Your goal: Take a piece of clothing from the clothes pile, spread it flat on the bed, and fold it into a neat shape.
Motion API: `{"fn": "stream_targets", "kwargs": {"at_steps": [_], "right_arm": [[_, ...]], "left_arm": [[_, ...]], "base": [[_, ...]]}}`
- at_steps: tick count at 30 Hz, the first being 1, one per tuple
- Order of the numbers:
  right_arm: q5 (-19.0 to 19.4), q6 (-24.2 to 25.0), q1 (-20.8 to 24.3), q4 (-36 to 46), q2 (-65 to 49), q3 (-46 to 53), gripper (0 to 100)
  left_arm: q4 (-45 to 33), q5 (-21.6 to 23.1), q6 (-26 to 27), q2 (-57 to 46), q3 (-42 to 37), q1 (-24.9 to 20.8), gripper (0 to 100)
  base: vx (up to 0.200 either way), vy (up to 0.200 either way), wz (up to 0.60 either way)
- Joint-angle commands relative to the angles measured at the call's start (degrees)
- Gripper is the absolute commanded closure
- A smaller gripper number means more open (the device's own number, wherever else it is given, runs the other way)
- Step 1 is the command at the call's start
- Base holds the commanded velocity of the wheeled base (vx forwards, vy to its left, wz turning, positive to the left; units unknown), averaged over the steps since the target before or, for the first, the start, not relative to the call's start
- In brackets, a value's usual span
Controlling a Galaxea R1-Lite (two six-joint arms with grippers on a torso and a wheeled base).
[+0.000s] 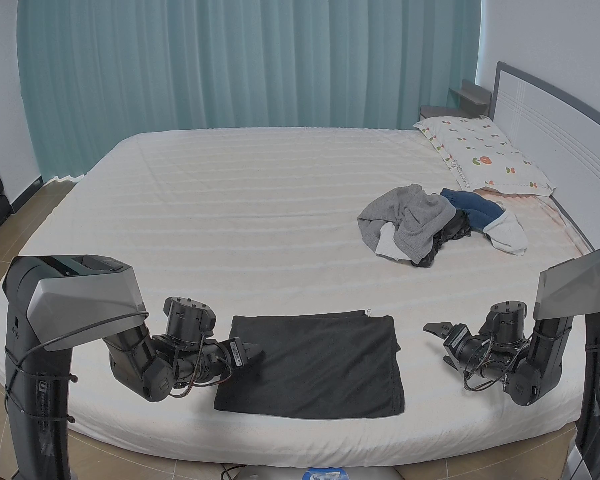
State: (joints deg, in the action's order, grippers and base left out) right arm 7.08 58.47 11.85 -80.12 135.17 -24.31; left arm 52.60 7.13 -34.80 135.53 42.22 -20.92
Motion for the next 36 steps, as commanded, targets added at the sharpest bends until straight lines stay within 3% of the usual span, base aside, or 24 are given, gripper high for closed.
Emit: {"fn": "stream_targets", "kwargs": {"at_steps": [1,8,19,26,36], "right_arm": [[0.0,0.0,0.0,0.0,0.1,0.1,0],[0.0,-0.1,0.1,0.0,0.2,0.3,0],[0.1,0.0,0.0,-0.1,0.2,0.4,0],[0.1,0.2,0.0,-0.2,0.2,0.5,0],[0.1,0.2,0.0,-0.2,0.2,0.5,0]], "left_arm": [[0.1,-0.2,-0.1,0.2,-0.4,0.0,100],[0.1,-3.4,-0.4,-0.3,-1.3,0.1,100],[-0.2,-3.7,-1.0,-0.4,-1.2,0.1,100],[0.1,-4.1,-4.7,-0.6,-0.6,0.2,100],[-0.1,-4.1,-4.8,-0.4,-0.6,0.4,100]], "base": [[0.000,0.000,0.00],[0.000,0.000,0.00],[0.000,0.000,0.00],[0.000,0.000,0.00],[0.000,0.200,0.00]]}}
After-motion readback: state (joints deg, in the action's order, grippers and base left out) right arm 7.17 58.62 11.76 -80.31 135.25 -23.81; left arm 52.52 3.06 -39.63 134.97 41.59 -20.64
